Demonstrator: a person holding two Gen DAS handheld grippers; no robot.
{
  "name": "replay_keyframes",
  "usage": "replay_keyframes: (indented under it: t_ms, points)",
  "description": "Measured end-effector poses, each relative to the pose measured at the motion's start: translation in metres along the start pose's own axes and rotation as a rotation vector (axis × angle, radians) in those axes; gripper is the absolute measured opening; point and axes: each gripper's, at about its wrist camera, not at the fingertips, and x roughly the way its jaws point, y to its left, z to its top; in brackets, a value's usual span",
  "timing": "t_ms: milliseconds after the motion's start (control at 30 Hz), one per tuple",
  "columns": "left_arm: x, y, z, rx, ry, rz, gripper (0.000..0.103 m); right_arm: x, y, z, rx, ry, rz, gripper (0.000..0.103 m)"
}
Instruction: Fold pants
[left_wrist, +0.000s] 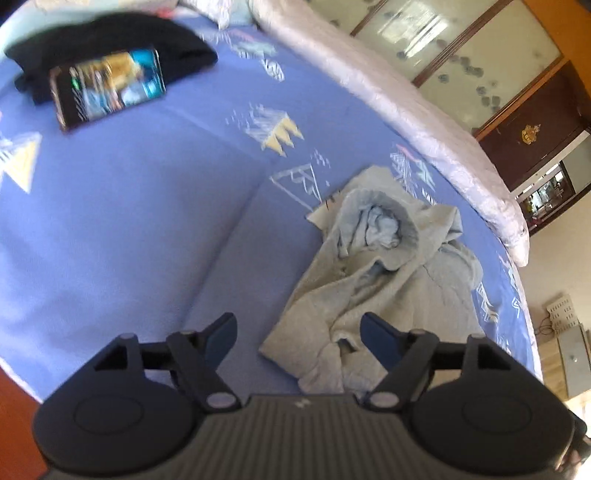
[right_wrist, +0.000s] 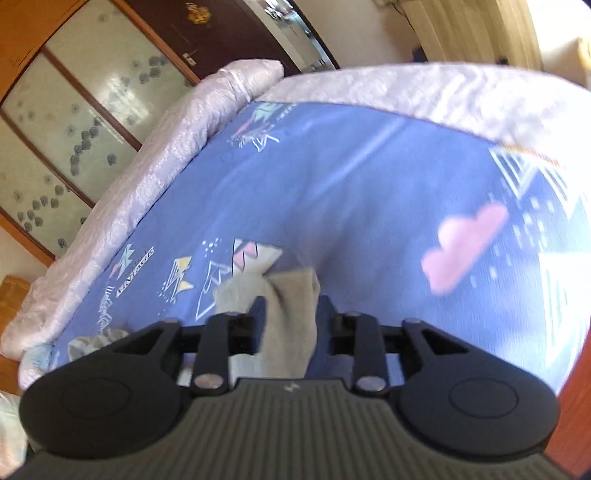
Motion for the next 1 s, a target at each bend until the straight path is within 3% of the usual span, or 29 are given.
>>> replay_keyframes:
  t_ms: [133,167,200,233,267,300,333,467,533,633,667,700,767,867,1000]
  points:
    - [0.032,-0.016,-0.009,0.004,0.088,-0.003,0.074,0.042,-0.006,0.001,0.002,0.047,-0.049,0.051]
    - [0.036,-0.020,-0.015,0.019,0.091,0.007,0.067,0.055,-0.011,0.003,0.032,0.072,-0.049,0.051]
    - [0.036,-0.024,-0.020,0.044,0.088,0.027,0.059,0.067,-0.017,0.003,0.081,0.117,-0.022,0.041]
    - [0.038,-0.028,-0.025,0.068,0.085,0.054,0.036,0.076,-0.022,0.002,0.139,0.158,0.021,0.027]
    - [0.038,-0.031,-0.027,0.083,0.084,0.082,0.020,0.080,-0.026,0.004,0.195,0.185,0.053,0.007]
    - [0.035,-0.031,-0.025,0.075,0.087,0.086,0.019,0.079,-0.027,0.006,0.251,0.181,0.072,0.007]
    - [0.030,-0.028,-0.022,0.051,0.083,0.075,0.016,0.070,-0.023,0.012,0.274,0.113,0.096,0.007]
    - [-0.001,-0.019,-0.009,-0.010,0.015,0.053,0.014,-0.008,0.001,0.036,0.230,-0.202,0.271,0.006]
    - [-0.014,-0.013,-0.003,-0.040,-0.017,0.063,0.014,-0.040,0.011,0.034,0.144,-0.294,0.284,0.007]
    - [-0.021,-0.004,0.004,-0.053,-0.041,0.117,0.014,-0.053,0.011,0.018,0.038,-0.262,0.164,0.024]
    - [-0.021,-0.001,0.006,-0.066,-0.038,0.124,0.014,-0.049,0.006,0.013,0.023,-0.243,0.105,0.038]
    - [-0.020,0.003,0.007,-0.083,-0.032,0.125,0.014,-0.043,-0.001,0.006,0.027,-0.235,0.047,0.043]
    - [-0.019,0.006,0.006,-0.099,-0.016,0.122,0.014,-0.035,-0.031,-0.005,0.120,-0.199,-0.045,0.043]
    - [-0.013,0.001,0.005,-0.077,-0.001,0.148,0.016,-0.027,-0.068,-0.014,0.267,-0.160,-0.072,0.043]
    - [-0.008,-0.002,0.004,-0.075,0.004,0.182,0.022,-0.012,-0.074,-0.009,0.247,-0.146,-0.085,0.043]
